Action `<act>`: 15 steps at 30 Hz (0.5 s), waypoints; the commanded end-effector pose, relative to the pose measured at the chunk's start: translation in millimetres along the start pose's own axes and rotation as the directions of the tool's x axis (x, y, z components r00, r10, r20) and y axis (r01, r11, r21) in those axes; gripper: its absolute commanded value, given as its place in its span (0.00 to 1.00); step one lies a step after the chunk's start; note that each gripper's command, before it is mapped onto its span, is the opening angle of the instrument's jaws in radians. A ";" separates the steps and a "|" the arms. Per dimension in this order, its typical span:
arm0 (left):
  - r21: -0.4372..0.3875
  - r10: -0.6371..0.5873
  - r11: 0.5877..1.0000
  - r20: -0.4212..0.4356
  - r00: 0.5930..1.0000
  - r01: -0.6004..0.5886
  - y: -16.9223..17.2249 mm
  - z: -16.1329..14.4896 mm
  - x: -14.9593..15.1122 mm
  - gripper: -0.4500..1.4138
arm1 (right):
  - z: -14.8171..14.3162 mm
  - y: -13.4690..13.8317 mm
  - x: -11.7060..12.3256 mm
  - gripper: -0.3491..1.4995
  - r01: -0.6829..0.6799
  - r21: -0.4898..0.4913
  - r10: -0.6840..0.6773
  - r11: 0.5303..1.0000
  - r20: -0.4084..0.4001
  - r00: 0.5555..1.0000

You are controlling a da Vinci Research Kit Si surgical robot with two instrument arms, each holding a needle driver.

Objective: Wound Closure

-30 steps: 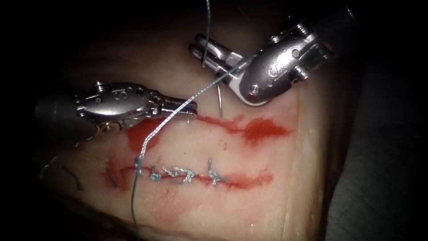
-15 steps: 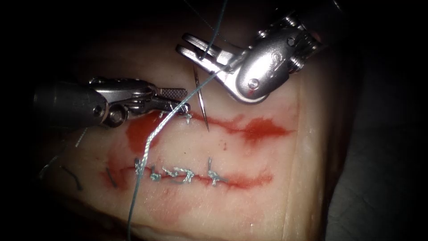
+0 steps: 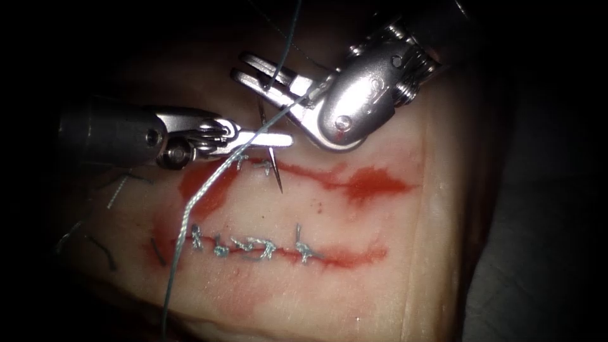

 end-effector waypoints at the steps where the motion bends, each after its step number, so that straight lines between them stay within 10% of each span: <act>1: 0.011 -0.026 1.000 -0.023 0.999 0.026 0.3 0.2 -0.1 0.00 | 0.7 -0.3 0.9 0.04 -0.049 0.039 0.050 0.998 -0.011 0.999; 2: 0.017 -0.067 0.998 -0.040 0.997 0.068 0.3 -0.1 0.0 0.00 | 0.6 -0.6 1.0 0.25 -0.113 0.077 0.114 0.991 -0.018 0.993; 7: 0.009 -0.154 0.988 -0.090 0.984 0.156 -0.3 -0.8 0.1 0.00 | -0.6 -1.1 2.5 0.44 -0.199 0.263 0.229 0.944 -0.089 0.969; 11: 0.006 -0.194 0.980 -0.148 0.970 0.198 -0.4 -1.1 0.4 0.00 | -1.5 -0.7 2.7 0.36 -0.258 0.200 0.297 0.945 -0.195 0.935; 15: 0.009 -0.228 0.972 -0.205 0.952 0.235 -0.7 -1.5 0.7 0.00 | -2.0 -0.3 2.7 0.59 -0.299 0.155 0.329 0.941 -0.229 0.916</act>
